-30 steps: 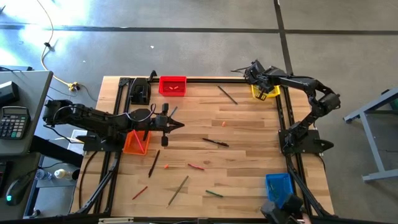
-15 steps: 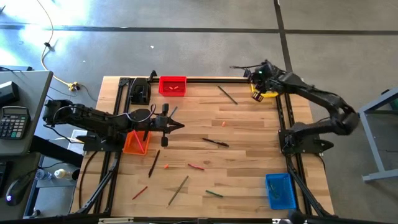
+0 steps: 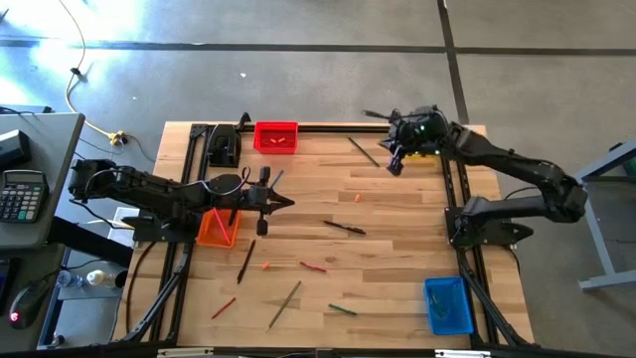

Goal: Sort crayons/erasers/pens/pencils in bins
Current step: Put the dark blue pencil into the orange basket

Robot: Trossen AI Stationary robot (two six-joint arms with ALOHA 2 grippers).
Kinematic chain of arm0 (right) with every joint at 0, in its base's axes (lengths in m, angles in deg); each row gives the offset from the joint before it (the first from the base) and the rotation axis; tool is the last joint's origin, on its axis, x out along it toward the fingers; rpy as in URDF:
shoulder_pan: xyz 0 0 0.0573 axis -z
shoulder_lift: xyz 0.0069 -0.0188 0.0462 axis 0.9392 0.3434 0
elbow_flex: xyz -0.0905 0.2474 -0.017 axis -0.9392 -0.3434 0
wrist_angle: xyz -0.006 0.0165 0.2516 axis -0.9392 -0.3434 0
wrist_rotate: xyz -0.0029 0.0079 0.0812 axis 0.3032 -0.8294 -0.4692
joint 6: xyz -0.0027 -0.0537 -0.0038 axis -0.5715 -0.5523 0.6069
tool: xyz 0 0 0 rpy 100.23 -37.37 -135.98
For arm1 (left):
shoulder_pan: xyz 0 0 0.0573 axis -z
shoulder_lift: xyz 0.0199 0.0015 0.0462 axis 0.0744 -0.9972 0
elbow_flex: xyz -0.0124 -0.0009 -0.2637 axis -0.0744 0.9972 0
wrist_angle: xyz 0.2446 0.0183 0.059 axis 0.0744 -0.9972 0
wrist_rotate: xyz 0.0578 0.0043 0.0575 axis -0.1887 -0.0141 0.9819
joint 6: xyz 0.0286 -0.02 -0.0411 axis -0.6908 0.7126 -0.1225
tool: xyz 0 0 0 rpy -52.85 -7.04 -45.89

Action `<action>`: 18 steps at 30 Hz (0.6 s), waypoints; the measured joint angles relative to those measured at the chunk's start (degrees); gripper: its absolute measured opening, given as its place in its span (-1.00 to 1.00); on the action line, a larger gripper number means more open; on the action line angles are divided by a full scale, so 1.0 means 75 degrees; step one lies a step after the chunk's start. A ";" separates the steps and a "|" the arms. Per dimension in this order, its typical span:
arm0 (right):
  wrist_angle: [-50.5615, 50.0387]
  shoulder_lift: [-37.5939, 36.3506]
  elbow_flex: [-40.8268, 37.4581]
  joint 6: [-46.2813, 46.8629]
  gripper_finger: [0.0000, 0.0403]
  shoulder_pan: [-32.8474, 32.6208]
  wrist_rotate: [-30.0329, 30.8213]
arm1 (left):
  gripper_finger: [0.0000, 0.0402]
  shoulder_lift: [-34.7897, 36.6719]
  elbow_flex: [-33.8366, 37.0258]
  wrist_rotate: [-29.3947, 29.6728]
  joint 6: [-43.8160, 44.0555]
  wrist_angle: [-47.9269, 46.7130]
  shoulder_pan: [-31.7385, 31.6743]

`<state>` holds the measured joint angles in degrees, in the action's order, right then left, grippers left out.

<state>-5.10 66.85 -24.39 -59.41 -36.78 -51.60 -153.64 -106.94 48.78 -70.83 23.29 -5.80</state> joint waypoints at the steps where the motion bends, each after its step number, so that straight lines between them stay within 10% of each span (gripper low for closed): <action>1: 0.0410 -0.0022 -0.0197 -0.0062 -0.99 -0.0102 -0.0002 | -1.00 0.0000 0.0000 0.0000 0.0000 -0.0003 0.0000; 18: 0.9161 -0.0042 -0.4549 0.0496 -1.00 -0.1328 -0.1031 | -1.00 0.0000 -0.0007 -0.0221 0.0206 -0.0017 -0.0006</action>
<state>63.61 66.53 -58.51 -55.69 -46.74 -59.33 -153.64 -107.00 47.12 -69.29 23.16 -5.84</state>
